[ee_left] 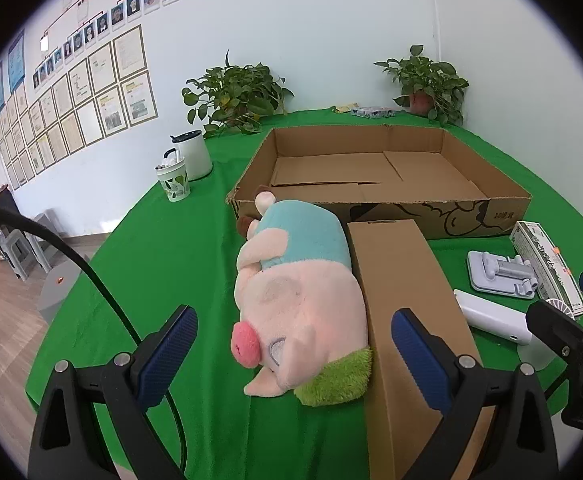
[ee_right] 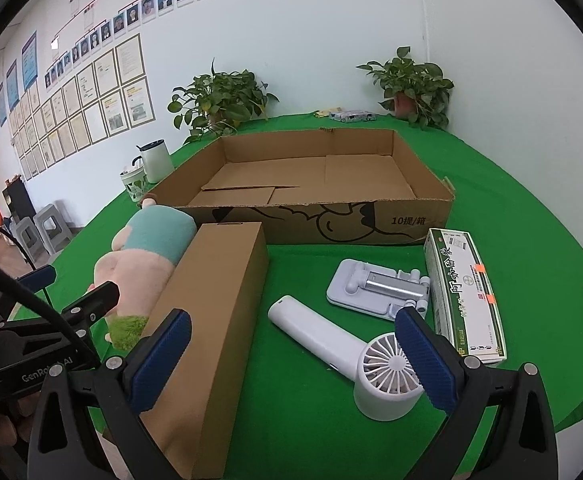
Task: Organize objects
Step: 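Reach the left gripper to the plush pig and close on it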
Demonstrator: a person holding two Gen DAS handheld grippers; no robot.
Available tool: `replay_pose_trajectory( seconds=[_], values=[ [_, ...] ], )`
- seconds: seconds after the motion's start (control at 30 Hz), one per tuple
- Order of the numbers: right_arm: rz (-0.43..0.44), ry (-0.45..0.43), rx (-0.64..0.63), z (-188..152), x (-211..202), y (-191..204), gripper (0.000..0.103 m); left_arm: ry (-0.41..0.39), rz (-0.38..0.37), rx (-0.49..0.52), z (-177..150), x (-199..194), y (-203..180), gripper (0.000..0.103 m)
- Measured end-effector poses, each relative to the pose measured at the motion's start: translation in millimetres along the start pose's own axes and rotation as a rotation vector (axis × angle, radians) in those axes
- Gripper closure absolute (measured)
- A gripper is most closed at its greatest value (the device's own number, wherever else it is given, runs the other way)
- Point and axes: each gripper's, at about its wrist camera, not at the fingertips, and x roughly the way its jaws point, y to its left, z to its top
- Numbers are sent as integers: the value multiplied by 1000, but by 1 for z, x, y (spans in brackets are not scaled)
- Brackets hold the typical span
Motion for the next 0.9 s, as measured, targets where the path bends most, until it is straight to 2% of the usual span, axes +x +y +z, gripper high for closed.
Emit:
replay_pose_trajectory(
  seconds=[0.4,0.6,0.9],
  values=[
    [1,24,26,0,28,-7,1,27,9,17,2,13,-5,5],
    [-4,33,32,1,35,-11,1,43,-42,-23,6,15,-1,5],
    [-16,38,45,3,42,-19,1,54,-67,-22,7,18,-7,5]
  ],
)
